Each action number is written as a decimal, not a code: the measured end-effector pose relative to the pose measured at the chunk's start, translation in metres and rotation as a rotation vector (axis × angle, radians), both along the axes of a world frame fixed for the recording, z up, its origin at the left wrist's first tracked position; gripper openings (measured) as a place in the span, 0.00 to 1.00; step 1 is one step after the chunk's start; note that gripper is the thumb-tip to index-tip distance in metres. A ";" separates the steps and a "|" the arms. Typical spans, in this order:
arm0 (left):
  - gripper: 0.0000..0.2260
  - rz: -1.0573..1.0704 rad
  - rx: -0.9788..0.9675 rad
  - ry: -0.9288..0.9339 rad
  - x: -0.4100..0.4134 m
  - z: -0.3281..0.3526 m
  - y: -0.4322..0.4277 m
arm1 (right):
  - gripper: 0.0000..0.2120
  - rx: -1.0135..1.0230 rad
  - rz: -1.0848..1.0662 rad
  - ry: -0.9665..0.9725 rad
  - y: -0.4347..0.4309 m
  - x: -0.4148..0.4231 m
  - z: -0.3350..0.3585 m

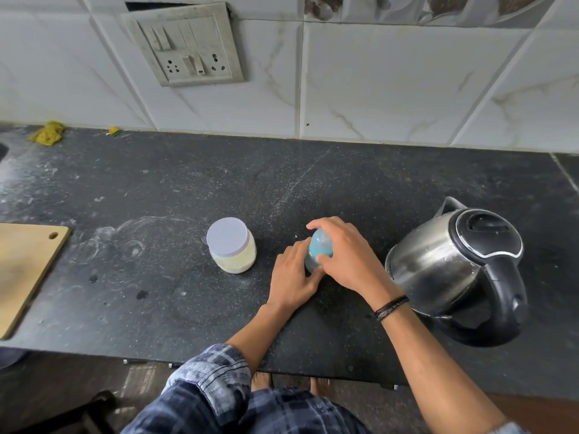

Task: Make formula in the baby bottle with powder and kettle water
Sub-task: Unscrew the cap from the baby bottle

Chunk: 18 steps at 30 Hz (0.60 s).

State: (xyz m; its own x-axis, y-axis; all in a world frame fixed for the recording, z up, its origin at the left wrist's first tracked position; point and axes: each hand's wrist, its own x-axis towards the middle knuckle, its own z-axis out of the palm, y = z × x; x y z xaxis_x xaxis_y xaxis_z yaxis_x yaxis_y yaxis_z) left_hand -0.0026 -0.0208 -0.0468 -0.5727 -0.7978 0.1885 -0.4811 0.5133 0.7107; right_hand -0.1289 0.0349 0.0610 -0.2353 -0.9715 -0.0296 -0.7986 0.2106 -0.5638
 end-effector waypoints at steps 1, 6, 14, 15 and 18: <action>0.23 0.003 0.001 0.002 0.000 0.000 0.000 | 0.29 -0.009 0.003 0.000 0.000 0.000 0.001; 0.25 0.001 -0.003 0.004 -0.001 0.001 0.001 | 0.24 -0.009 -0.025 0.022 -0.001 0.001 0.000; 0.26 -0.001 -0.002 0.011 -0.001 0.000 0.001 | 0.24 -0.041 -0.043 -0.017 -0.001 0.002 0.001; 0.26 -0.002 -0.007 0.007 -0.001 0.000 0.001 | 0.22 -0.030 -0.035 -0.014 -0.001 0.002 0.001; 0.24 0.002 -0.005 0.006 0.000 0.000 0.000 | 0.25 -0.027 0.003 -0.033 0.000 0.001 0.002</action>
State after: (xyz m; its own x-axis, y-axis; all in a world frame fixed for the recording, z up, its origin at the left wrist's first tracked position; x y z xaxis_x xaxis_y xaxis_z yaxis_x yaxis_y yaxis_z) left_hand -0.0031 -0.0208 -0.0466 -0.5696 -0.7983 0.1956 -0.4781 0.5153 0.7113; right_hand -0.1281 0.0349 0.0627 -0.2319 -0.9727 -0.0112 -0.7799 0.1928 -0.5955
